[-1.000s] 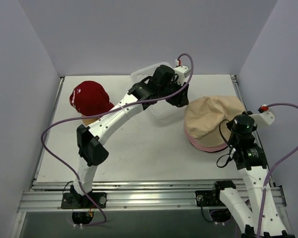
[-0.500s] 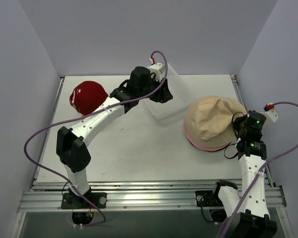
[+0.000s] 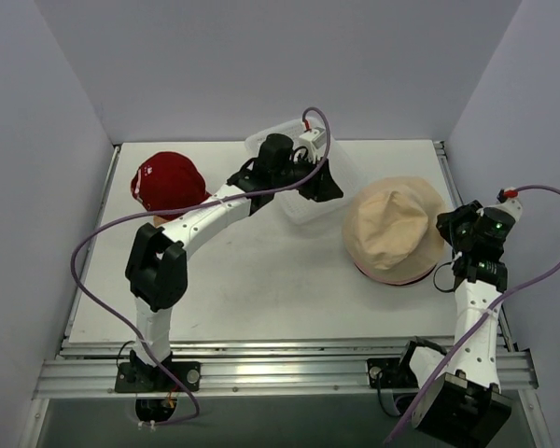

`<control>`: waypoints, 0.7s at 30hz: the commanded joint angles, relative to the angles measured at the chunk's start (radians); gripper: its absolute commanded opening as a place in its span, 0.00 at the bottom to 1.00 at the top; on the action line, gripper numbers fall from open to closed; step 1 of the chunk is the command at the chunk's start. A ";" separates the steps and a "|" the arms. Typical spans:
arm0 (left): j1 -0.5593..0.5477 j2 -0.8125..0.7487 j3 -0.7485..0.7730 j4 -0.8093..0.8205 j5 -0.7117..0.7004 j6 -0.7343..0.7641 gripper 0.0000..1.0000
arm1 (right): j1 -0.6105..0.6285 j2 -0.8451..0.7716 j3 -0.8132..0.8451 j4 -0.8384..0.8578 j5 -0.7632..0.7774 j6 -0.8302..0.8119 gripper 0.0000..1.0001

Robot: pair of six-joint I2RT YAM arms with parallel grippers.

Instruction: Stack the hats

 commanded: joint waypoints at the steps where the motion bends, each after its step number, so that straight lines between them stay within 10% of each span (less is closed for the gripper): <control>1: 0.008 0.042 0.056 0.075 0.103 0.005 0.52 | -0.041 0.023 0.018 0.079 -0.151 -0.018 0.08; 21: 0.008 0.180 0.007 0.330 0.232 -0.007 0.55 | -0.156 0.170 0.021 0.185 -0.297 0.037 0.00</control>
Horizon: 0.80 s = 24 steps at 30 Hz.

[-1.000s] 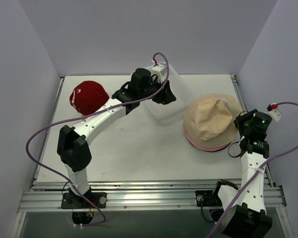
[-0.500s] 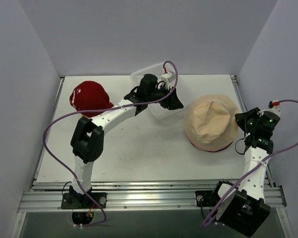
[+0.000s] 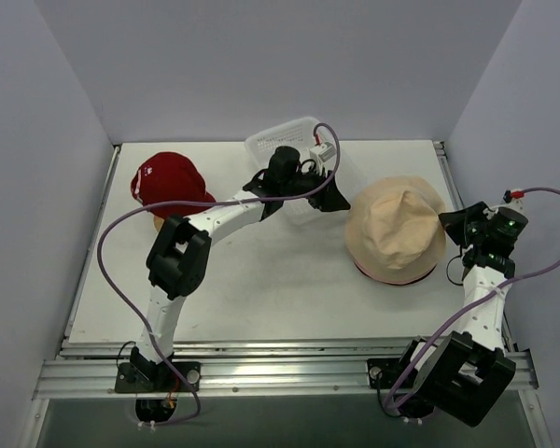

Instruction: Stack the hats

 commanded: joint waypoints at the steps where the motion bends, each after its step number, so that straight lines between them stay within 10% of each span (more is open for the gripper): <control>1: 0.002 0.010 0.024 0.081 0.053 0.032 0.55 | -0.010 0.012 0.040 0.055 -0.019 0.022 0.00; 24: 0.004 0.173 0.200 0.102 0.220 0.045 0.63 | -0.009 0.067 0.024 0.123 -0.031 0.023 0.00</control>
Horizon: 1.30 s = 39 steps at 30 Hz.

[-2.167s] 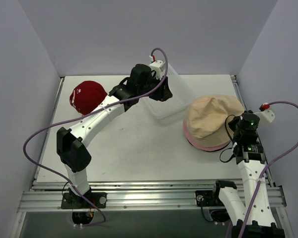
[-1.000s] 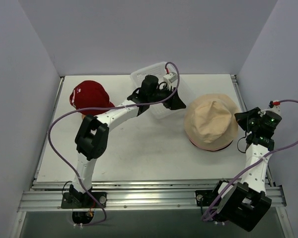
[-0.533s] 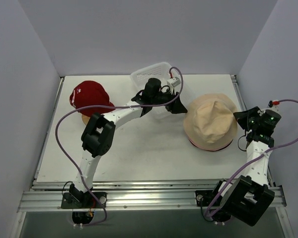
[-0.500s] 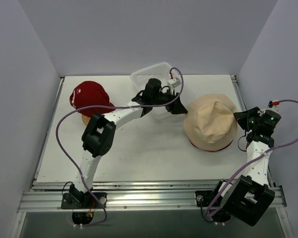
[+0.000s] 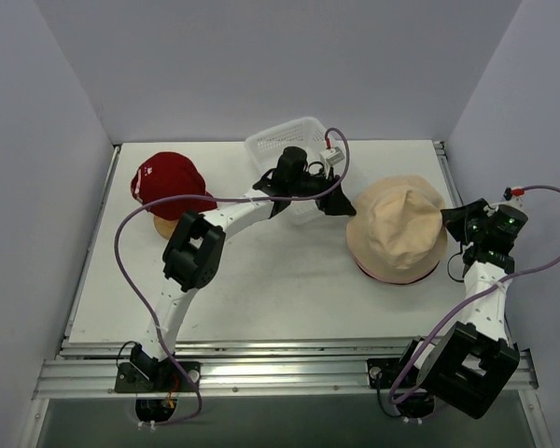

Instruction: Stack the hats

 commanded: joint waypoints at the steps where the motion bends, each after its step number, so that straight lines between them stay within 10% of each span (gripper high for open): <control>1: 0.004 0.017 0.059 0.121 0.087 -0.046 0.61 | -0.010 0.006 0.021 0.053 -0.016 0.001 0.00; 13: 0.005 0.075 0.117 0.231 0.209 -0.194 0.03 | -0.012 0.005 0.017 0.068 -0.045 0.009 0.01; 39: 0.005 0.163 0.348 -0.392 -0.258 -0.148 0.02 | 0.002 0.330 0.048 0.182 0.013 0.046 0.00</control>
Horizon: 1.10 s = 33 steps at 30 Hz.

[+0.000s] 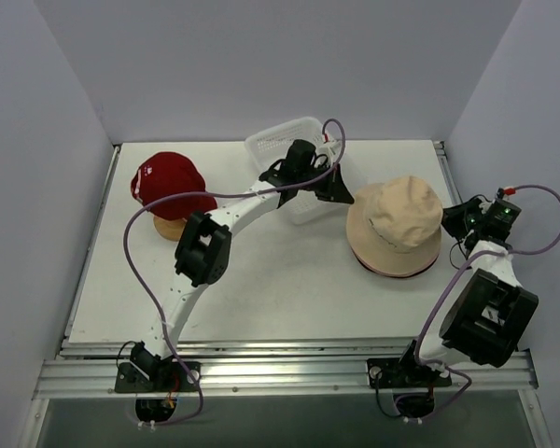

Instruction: Stack the hats

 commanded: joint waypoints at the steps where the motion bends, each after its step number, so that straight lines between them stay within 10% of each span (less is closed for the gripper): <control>1: -0.003 0.045 0.080 -0.149 -0.121 0.080 0.02 | 0.012 0.032 -0.006 0.053 0.074 -0.018 0.00; 33: -0.081 -0.190 -0.357 0.092 -0.376 0.195 0.03 | 0.022 0.034 -0.108 0.097 0.246 -0.018 0.01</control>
